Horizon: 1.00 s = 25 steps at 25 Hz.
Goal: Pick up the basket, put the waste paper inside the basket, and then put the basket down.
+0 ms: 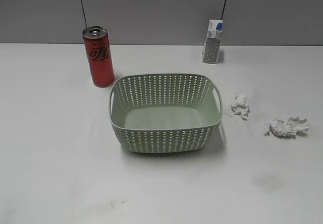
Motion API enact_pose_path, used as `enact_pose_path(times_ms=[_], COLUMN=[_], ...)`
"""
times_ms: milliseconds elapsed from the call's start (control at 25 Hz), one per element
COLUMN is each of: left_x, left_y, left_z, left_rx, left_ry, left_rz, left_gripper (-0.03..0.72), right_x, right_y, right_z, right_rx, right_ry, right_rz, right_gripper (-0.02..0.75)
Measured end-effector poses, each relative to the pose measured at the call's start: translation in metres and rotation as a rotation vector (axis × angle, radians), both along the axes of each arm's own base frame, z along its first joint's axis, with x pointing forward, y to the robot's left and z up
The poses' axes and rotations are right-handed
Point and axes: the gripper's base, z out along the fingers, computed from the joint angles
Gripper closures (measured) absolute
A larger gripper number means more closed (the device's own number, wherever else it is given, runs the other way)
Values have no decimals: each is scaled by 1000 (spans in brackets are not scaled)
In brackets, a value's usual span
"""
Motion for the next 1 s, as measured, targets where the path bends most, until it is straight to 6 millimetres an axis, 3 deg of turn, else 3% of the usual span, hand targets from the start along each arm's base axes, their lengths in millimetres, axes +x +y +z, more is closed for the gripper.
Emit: enact_pose_path(times_ms=[760,1000], left_x=[0,0], left_y=[0,0], left_z=[0,0], left_rx=[0,0], left_ry=[0,0], left_rz=[0,0], left_gripper=[133,133], right_x=[0,25], right_y=[0,1], right_z=[3,20], right_rx=[0,12], right_ry=[-17,-62], right_rz=[-1,-8], right_gripper=[146,146])
